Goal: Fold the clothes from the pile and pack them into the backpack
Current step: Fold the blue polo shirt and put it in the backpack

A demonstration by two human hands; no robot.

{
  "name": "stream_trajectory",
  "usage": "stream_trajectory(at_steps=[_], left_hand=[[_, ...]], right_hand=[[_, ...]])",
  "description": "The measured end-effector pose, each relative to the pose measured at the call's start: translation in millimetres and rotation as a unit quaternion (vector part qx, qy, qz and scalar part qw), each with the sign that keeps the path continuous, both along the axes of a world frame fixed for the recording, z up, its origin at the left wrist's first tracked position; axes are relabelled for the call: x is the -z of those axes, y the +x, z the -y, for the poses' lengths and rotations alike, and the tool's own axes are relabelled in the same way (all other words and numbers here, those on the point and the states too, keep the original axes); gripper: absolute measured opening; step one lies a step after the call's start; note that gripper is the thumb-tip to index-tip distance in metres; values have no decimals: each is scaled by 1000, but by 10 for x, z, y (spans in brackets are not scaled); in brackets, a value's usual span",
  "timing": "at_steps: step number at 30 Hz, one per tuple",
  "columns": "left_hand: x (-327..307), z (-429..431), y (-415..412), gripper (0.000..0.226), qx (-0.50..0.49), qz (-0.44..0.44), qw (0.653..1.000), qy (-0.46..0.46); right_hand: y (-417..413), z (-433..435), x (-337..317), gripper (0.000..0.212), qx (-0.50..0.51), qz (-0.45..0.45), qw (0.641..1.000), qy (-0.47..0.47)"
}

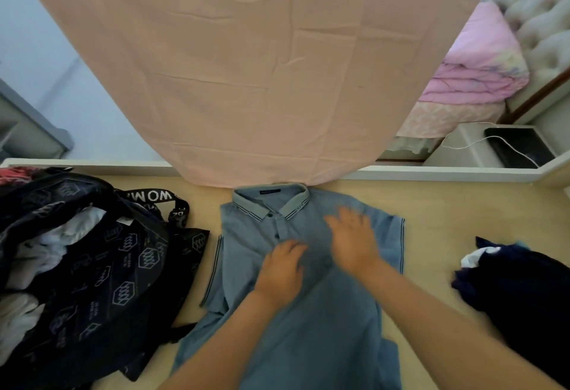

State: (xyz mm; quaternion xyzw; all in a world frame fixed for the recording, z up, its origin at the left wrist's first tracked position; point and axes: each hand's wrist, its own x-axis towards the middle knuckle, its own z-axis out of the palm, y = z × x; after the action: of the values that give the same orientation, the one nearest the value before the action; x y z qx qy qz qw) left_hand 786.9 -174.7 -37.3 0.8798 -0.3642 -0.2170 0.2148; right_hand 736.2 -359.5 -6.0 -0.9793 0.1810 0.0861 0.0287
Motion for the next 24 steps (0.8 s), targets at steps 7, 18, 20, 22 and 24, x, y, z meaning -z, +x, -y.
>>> stream_trajectory(at_steps=[7, 18, 20, 22, 24], left_hand=[[9, -831, 411, 29, -288, 64, 955, 40], [-45, -749, 470, 8, -373, -62, 926, -5], [-238, -733, 507, 10, -432, -63, 896, -77], [-489, -788, 605, 5, -440, -1, 890, -115], [-733, -928, 781, 26, -417, 105, 897, -104]], right_hand=[[-155, -470, 432, 63, 8, -175, 968, 180], [-82, -540, 375, 70, -14, -69, 990, 124], [-95, -640, 413, 76, -16, -97, 982, 162], [-118, -689, 459, 81, -7, -142, 975, 171], [-128, -697, 492, 87, -5, -147, 976, 162]])
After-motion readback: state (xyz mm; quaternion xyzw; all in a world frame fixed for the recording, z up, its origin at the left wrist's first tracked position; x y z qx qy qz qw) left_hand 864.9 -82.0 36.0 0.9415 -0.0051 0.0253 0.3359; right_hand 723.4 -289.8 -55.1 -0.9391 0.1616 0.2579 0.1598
